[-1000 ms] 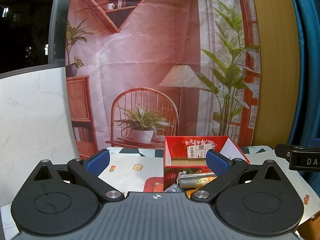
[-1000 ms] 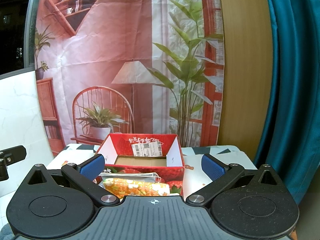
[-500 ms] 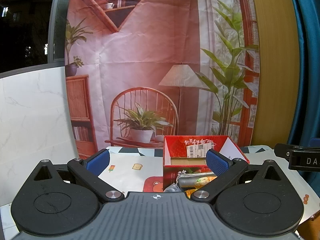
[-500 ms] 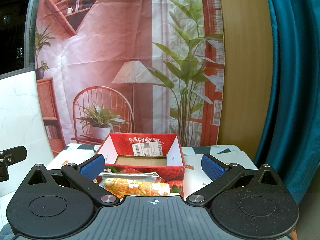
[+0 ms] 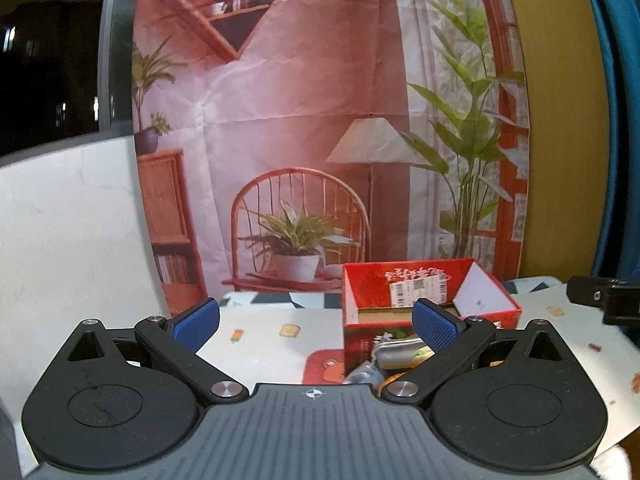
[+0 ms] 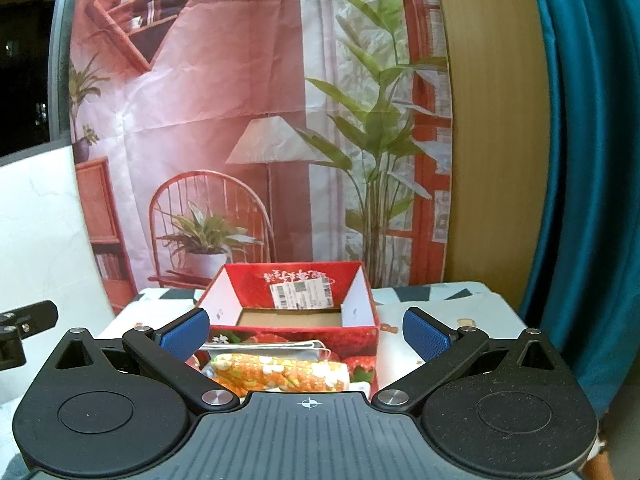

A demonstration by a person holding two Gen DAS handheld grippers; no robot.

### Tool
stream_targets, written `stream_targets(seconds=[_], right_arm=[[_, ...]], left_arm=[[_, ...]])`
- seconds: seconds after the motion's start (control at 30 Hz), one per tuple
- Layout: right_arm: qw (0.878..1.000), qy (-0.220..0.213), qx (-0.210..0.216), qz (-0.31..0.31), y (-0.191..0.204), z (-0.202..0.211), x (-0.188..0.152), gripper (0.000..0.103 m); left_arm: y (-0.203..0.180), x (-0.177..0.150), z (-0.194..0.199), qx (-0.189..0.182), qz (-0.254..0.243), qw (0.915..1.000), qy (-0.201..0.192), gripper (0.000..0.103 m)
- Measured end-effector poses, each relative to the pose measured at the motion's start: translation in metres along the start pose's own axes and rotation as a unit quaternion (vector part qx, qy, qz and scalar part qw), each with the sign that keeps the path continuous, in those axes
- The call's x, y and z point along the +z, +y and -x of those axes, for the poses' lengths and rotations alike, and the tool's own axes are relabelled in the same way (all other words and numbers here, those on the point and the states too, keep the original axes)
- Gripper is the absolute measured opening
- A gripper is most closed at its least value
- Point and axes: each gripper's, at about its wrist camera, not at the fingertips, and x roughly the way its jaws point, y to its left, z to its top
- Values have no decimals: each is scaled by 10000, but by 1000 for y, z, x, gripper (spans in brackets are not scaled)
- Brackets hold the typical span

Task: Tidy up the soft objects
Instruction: 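Move the left tool down to the black strap beside the pile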

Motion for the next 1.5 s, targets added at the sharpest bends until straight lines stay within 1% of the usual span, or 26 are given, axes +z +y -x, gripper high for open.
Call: stream_targets(seconds=[0.1,0.2,0.3,0.53,0.63,0.73,0.83,0.9,1.0,1.17,1.27,1.33,1.37,1.43,1.5], right_arm=[[9997,49,193,-141,-7,-11,-10,103],[9992,21,253,-308,-14,-23,-22,103],[9993,-96,259,-270,-16,-33,-36,103],[9995,224,131,-188,-19,-65,-65,103],[9990,378,211,-74,-19,-76,-79,103],[9984,545,114,20,-17,-85,-91,103],[9980,604,195,-32,-20,-90,-102,103],[9971,718,233,-135,-23,-94,-107,103],[9957,857,232,-279,-27,-100,-115,103],[9948,945,268,-259,-27,-106,-124,103],[9936,1082,261,-174,-24,-110,-130,103],[9927,1180,242,-114,-24,-114,-135,102],[9922,1225,232,-92,-24,-115,-137,101],[9902,1381,222,-23,-21,-119,-142,94],[9882,1503,304,34,-18,-120,-147,90]], left_arm=[[1,-7,-10,116,-59,9999,-37,103],[5,-16,-27,-32,20,9999,119,103],[7,-29,-43,-129,98,9995,264,103],[5,-64,-81,-211,-31,9978,625,103],[6,-81,-96,-240,-23,9965,800,103],[11,-96,-106,-274,72,9949,969,103],[16,-106,-115,-400,283,9914,1213,103],[20,-114,-119,-502,429,9890,1327,103],[24,-126,-126,-728,624,9833,1549,103],[27,-140,-134,-874,812,9764,1801,102],[22,-141,-135,-1001,826,9743,1843,100],[19,-142,-136,-1161,817,9717,1886,94],[17,-143,-136,-1217,804,9707,1908,92],[13,-142,-139,-1312,729,9691,1958,88],[10,-141,-140,-1290,662,9703,1936,87]])
